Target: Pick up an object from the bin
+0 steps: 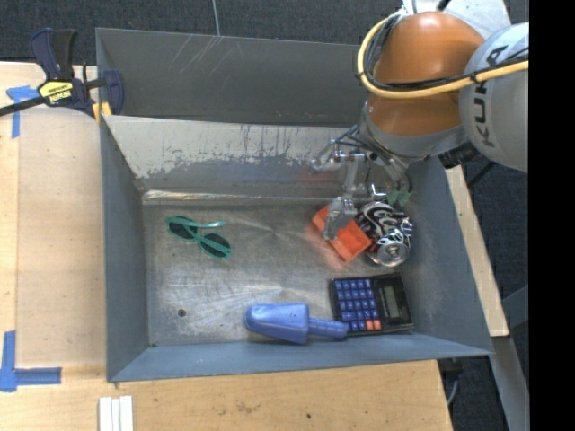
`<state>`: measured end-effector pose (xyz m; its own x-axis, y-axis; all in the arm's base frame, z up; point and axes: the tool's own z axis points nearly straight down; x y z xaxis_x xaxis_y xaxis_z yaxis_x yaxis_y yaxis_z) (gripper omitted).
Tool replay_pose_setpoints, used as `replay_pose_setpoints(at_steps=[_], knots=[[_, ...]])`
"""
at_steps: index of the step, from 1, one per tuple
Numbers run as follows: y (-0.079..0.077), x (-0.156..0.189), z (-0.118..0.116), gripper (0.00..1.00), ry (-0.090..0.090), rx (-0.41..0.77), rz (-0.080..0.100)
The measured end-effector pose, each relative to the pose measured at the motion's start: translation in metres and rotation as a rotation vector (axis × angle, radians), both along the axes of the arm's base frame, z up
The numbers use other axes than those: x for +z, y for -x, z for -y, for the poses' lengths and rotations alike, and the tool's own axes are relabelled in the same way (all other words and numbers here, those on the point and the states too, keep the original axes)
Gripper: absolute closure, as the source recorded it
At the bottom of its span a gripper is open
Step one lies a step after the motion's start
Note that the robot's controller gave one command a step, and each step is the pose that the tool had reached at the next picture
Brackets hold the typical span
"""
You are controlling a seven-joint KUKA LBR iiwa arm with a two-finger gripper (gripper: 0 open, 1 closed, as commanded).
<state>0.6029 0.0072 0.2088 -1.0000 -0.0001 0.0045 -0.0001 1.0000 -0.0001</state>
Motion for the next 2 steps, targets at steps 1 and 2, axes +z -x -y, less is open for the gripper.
replay_pose_setpoints(at_steps=[1, 2], knots=[[-0.002, 0.005, 0.000, 0.00, 0.000, 0.000, 0.008], [0.002, -0.052, -0.003, 0.00, 0.000, 0.003, 0.014]])
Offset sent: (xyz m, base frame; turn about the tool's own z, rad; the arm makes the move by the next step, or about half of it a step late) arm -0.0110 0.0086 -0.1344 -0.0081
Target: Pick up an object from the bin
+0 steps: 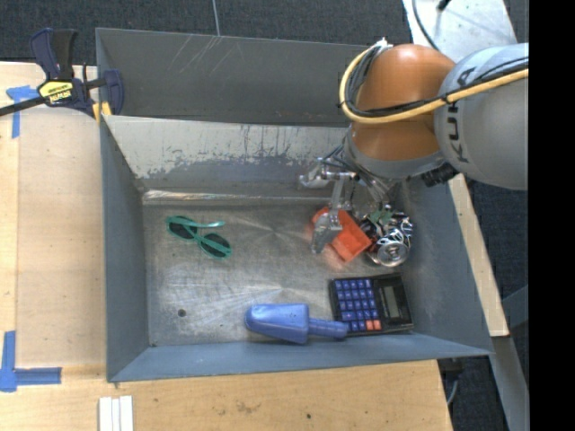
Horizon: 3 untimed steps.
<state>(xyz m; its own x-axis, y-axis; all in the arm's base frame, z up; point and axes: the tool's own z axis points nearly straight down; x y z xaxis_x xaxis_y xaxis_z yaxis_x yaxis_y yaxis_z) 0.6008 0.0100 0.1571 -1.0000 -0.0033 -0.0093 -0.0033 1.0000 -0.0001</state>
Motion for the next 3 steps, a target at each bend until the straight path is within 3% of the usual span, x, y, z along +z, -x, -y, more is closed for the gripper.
replay_pose_setpoints(at_steps=[1, 2, 3], knots=[[0.012, -0.057, 0.003, 0.00, -0.001, -0.038, -0.011], [0.013, -0.060, 0.022, 0.00, -0.002, -0.215, -0.009], [0.048, -0.077, 0.071, 0.00, -0.007, -0.113, 0.023]])
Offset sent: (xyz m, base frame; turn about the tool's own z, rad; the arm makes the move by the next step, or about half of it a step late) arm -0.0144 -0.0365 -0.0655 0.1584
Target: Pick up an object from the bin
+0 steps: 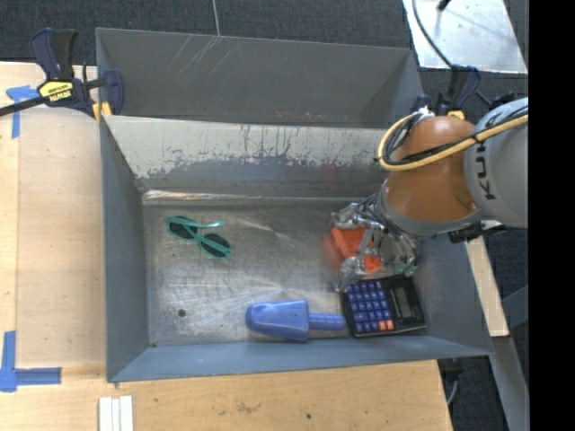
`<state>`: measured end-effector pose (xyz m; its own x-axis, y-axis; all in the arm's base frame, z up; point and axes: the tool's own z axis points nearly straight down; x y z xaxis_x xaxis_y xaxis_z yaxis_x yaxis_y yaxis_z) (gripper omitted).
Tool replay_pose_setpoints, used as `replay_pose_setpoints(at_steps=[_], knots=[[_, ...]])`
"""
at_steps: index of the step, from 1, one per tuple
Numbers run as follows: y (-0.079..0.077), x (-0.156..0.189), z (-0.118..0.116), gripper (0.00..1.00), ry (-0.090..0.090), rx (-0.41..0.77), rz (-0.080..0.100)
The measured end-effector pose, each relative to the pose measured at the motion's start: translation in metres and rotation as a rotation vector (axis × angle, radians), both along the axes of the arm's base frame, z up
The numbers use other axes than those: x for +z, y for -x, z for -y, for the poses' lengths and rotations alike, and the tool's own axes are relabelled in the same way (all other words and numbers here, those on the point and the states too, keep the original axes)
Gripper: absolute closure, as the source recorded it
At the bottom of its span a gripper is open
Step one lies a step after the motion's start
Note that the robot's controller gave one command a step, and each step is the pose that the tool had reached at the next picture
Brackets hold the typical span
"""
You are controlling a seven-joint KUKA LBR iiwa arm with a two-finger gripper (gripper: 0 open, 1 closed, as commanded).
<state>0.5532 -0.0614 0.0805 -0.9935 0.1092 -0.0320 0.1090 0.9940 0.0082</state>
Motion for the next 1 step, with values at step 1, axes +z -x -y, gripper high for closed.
replay_pose_setpoints(at_steps=[1], knots=[[0.0242, -0.0001, 0.0080, 0.00, 0.004, -0.144, 0.001]])
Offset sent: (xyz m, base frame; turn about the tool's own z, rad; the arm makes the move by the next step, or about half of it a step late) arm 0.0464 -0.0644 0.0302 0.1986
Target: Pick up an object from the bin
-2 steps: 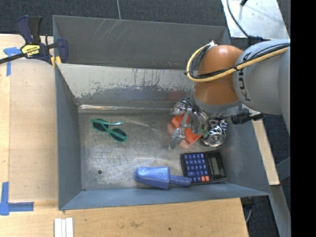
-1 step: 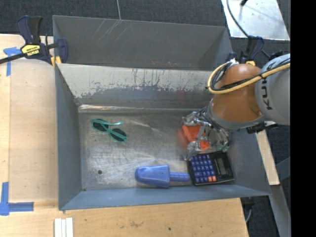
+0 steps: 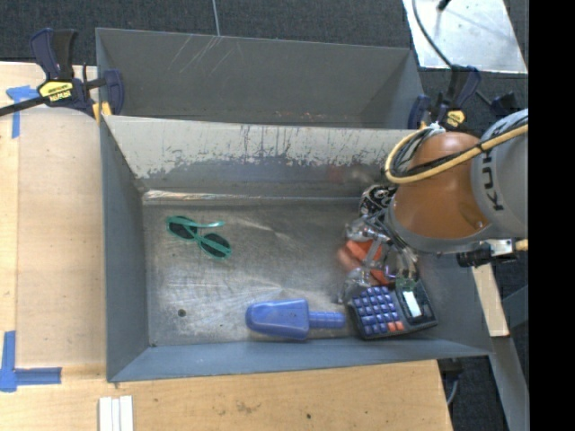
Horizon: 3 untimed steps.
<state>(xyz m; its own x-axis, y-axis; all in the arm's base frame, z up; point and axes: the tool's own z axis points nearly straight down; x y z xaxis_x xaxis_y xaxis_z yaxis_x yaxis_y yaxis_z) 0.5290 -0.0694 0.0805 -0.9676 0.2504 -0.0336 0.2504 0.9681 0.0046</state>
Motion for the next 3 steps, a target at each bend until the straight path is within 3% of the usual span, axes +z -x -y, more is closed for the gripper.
replay_pose_setpoints(at_steps=[1, 2, 3], knots=[[-0.030, 0.014, 0.021, 0.00, -0.008, -0.054, -0.031], [0.020, 0.004, 0.063, 1.00, -0.008, 0.105, -0.003], [0.020, 0.004, 0.063, 1.00, -0.008, 0.104, -0.003]])
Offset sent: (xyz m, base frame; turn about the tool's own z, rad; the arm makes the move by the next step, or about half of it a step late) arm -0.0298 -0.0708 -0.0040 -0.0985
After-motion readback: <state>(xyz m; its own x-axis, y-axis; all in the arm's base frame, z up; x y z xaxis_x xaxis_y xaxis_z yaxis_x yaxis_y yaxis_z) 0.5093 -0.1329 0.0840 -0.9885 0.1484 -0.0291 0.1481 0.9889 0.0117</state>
